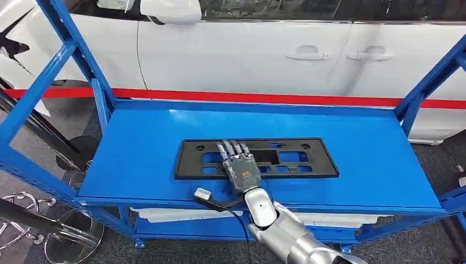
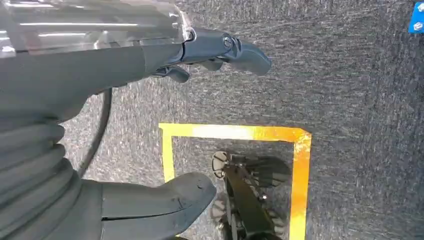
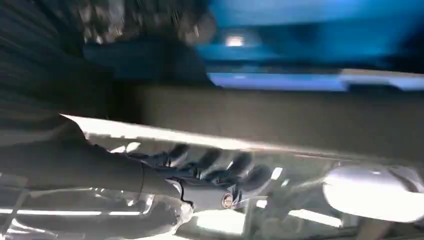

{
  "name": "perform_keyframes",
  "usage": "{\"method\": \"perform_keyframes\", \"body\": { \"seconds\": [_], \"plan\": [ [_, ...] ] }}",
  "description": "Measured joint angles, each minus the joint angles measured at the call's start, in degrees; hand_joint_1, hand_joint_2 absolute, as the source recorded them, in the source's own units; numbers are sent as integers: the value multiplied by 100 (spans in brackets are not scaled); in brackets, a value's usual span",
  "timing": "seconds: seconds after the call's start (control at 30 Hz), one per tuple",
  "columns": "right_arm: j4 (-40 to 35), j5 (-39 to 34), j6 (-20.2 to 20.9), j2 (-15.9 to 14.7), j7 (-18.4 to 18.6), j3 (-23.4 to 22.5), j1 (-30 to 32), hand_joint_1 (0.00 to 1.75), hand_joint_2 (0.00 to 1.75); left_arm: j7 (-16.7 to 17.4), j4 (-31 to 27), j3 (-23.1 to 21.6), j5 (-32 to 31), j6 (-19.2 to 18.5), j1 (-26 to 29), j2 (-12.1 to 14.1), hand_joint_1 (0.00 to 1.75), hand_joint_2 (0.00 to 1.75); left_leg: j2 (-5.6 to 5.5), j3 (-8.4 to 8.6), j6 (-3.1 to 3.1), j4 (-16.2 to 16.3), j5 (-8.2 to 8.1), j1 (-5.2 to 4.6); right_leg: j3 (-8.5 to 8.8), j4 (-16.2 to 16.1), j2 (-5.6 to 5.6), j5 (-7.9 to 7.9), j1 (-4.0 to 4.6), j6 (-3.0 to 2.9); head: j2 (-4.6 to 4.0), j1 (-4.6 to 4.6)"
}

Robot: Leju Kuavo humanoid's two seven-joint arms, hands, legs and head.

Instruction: Take the parts from the cabinet and place them on the table.

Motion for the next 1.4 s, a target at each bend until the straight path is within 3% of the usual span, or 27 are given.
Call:
{"method": "perform_keyframes", "body": {
  "seconds": [0.03,0.07,0.1,0.2,0.23,0.3,0.33,0.4,0.43,0.47,0.53,0.57,0.6,0.63,0.7,0.73,0.77,0.9,0.93,1.03,1.07,1.1,1.13,1.2,1.23,1.27,1.4],
  "plan": [
    [87,74,-48,-35,0,-103,3,145,175,2,0,9,-11,0,10,2,0,175,2,-8,6,3,-2,-5,-220,444,-1,-161,-2,15,0,0],
    [166,160,-85,-46,0,-243,16,140,175,9,0,24,-57,0,14,4,0,175,4,-8,9,3,0,-13,-317,635,-2,-163,-6,17,0,0],
    [194,203,-94,-61,0,-334,27,134,175,9,0,33,-72,0,13,4,0,175,3,-3,9,2,0,-18,-270,537,-2,-60,-5,10,0,0],
    [227,343,-89,-81,-17,-614,15,124,175,9,-2,52,-144,0,6,4,0,175,-4,35,0,2,-6,-47,457,-865,-4,666,19,-110,0,0],
    [238,378,-89,-87,-15,-720,1,120,175,9,0,70,-166,-6,4,2,0,175,-4,34,-15,12,-15,-69,606,-1217,-16,655,50,-167,0,0],
    [253,433,-89,-85,-11,-852,-1,133,175,7,0,114,-186,-17,-1,4,0,175,-2,10,-71,27,-16,-79,585,-1221,-24,686,71,-166,0,-2],
    [260,476,-89,-87,6,-894,5,161,175,4,0,129,-194,-22,-4,2,0,175,-1,14,-101,15,-5,-69,579,-1213,-20,684,79,-176,0,0],
    [262,529,-91,-92,39,-977,3,173,175,-2,0,136,-205,-26,-8,13,0,175,2,-5,-161,40,-54,-74,629,-1324,-44,758,-4,-249,0,0],
    [262,548,-91,-103,55,-1023,0,175,175,-9,0,140,-210,-26,-2,13,0,175,7,-50,-194,187,-180,-68,638,-1349,-48,771,-1,-269,0,0],
    [262,568,-91,-107,61,-1073,2,175,175,-11,0,153,-223,-28,-3,15,0,175,5,-222,-216,584,-432,-55,626,-1349,-55,776,-3,-304,0,-2],
    [262,588,-91,-127,46,-1136,32,175,175,-28,0,179,-247,-44,-1,22,0,175,6,-641,-272,1513,-854,-28,612,-1344,-58,776,1,-304,0,-2],
    [262,609,-94,-137,9,-1180,44,175,175,-46,0,186,-251,-72,6,22,0,175,7,-781,-295,1825,-920,-16,606,-1333,-59,775,-1,-302,0,-2],
    [262,629,-98,-144,-11,-1217,52,175,175,-70,0,194,-260,-92,14,20,0,175,9,-780,-311,1825,-835,7,607,-1320,-56,770,-8,-295,0,-2],
    [262,644,-100,-151,-24,-1250,55,175,175,-94,0,212,-260,-98,15,22,0,175,11,-656,-328,1555,-636,30,608,-1304,-52,759,-15,-280,0,-2],
    [262,649,-100,-157,-26,-1300,57,175,175,-133,0,249,-262,-101,9,26,0,175,15,-138,-366,520,-116,70,635,-1272,-44,725,-57,-225,0,-2],
    [262,649,-102,-166,-24,-1340,56,175,175,-144,0,264,-260,-103,8,22,0,175,11,36,-388,130,-81,83,624,-1239,-40,698,-52,-179,0,-2],
    [262,649,-105,-177,-24,-1372,55,175,175,-149,0,271,-260,-109,2,24,0,175,-20,95,-327,40,-113,24,598,-1194,-21,680,-35,-138,0,-2],
    [262,649,-118,-201,-17,-1434,61,175,175,-146,0,280,-262,-111,1,22,0,175,2,112,-136,-45,-33,31,625,-1305,7,738,-50,-3,0,0],
    [260,649,-118,-214,-18,-1457,58,175,175,-146,0,280,-260,-118,-8,22,0,175,16,113,-97,-62,-9,41,590,-1193,1,628,-63,18,0,0],
    [262,653,-133,-236,-37,-1490,70,175,175,-203,0,284,-262,-146,-12,22,0,175,30,78,-44,-62,0,35,-19,93,-4,-47,-58,63,0,-2],
    [262,658,-135,-242,-66,-1499,88,175,175,-245,0,286,-264,-164,-8,22,0,175,30,72,-44,-62,0,33,-234,520,-4,-166,-58,70,0,2],
    [262,662,-153,-249,-85,-1506,107,175,175,-276,0,289,-269,-175,-7,22,0,175,28,76,-44,-62,0,34,-298,633,-5,-119,-60,73,0,0],
    [262,669,-194,-256,-112,-1514,115,175,175,-317,0,288,-299,-184,-8,22,0,175,23,86,-45,-61,-4,40,-216,444,-6,59,-67,70,0,0],
    [260,671,-225,-258,-138,-1538,112,175,175,-380,0,291,-310,-197,-12,20,0,175,11,118,-77,-45,-30,51,286,-596,-11,628,-87,51,0,0],
    [253,675,-231,-258,-146,-1545,111,175,175,-393,0,291,-321,-195,-12,17,0,175,8,128,-107,-35,-49,49,524,-1092,-16,800,-99,42,0,0],
    [251,679,-238,-258,-168,-1549,106,175,175,-413,0,297,-347,-190,-19,20,0,175,1,113,-143,-6,-70,12,572,-1241,-10,711,-62,30,0,0],
    [122,513,-430,-258,-398,-1632,162,175,175,-463,0,313,-430,-149,-25,17,0,175,-7,103,-285,-14,-58,39,532,-1216,3,737,-31,-123,0,-2]
  ]
}}
